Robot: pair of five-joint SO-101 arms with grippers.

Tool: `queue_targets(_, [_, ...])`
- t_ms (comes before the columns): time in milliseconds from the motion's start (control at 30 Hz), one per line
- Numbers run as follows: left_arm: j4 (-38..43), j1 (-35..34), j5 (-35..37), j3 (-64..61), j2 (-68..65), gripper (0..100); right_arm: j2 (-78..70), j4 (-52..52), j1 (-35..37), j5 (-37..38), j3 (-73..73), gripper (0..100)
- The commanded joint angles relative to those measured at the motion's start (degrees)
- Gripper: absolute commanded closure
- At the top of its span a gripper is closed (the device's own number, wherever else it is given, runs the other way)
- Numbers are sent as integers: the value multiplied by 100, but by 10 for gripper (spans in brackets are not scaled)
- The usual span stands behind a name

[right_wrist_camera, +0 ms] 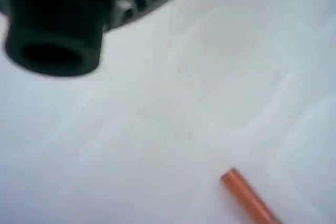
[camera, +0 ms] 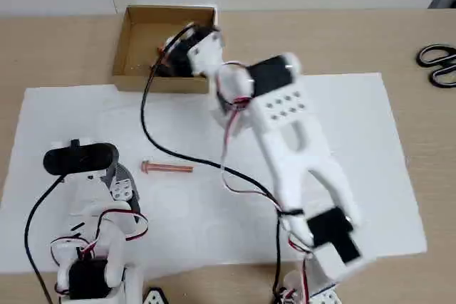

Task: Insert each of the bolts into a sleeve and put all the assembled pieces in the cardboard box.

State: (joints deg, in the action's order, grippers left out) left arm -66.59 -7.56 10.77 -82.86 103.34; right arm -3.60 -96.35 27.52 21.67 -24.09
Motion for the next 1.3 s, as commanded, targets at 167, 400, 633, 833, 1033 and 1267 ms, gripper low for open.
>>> queue_targets(167, [114,70,-26,215,35,994,1543,-31,-57,-721,-185,991])
queue_targets(400, [114,70,-26,215,35,994,2466,-31,-57,-1187,897,991])
queue_targets(633, [97,70,-26,215,35,994,3662,101,-48,-1187,2022,991])
queue_targets(833, [-360,79,-62,215,35,994,4453,708,-31,-1196,3833,992])
queue_targets(1033, [-334,79,-70,215,35,994,5376,2633,-40,-1196,5275,994])
queue_targets(1267, [-334,79,-79,215,35,993,5982,4453,-40,-1160,6989,993])
